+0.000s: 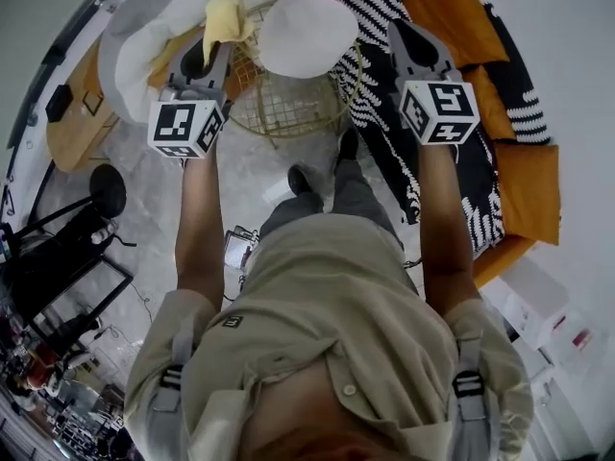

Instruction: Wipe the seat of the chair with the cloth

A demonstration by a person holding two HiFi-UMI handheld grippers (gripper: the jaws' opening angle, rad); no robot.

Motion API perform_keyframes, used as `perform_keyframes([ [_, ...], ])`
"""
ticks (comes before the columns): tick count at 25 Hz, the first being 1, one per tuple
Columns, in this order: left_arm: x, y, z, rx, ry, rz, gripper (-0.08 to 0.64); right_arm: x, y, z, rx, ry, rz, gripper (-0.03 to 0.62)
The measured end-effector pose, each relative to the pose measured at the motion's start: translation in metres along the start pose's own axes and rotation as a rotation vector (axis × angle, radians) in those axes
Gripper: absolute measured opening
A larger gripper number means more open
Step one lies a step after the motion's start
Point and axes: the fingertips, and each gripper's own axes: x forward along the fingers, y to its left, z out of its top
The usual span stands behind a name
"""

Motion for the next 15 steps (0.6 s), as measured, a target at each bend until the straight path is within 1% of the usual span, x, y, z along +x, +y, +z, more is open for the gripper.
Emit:
perform_keyframes([
  [5,0.035,0.008,-0.022,0.008,0.047,0.054,0.057,0.034,-0.026,-0.018,0.017,0.028,0.031,0.028],
  [9,0.072,0.017,-0.047,0.022,0.080,0.092,0.057,0.062,-0.054,-0.038,0.024,0.061,0.038,0.028],
  [12,0.099,0.024,-0.078,0.036,0.117,0.113,0.057,0.082,-0.076,-0.060,0.041,0.079,0.025,0.028],
  [15,0.124,0.032,-0.119,0.029,0.163,0.130,0.057,0.099,-0.096,-0.091,0.053,0.110,0.006,0.028],
])
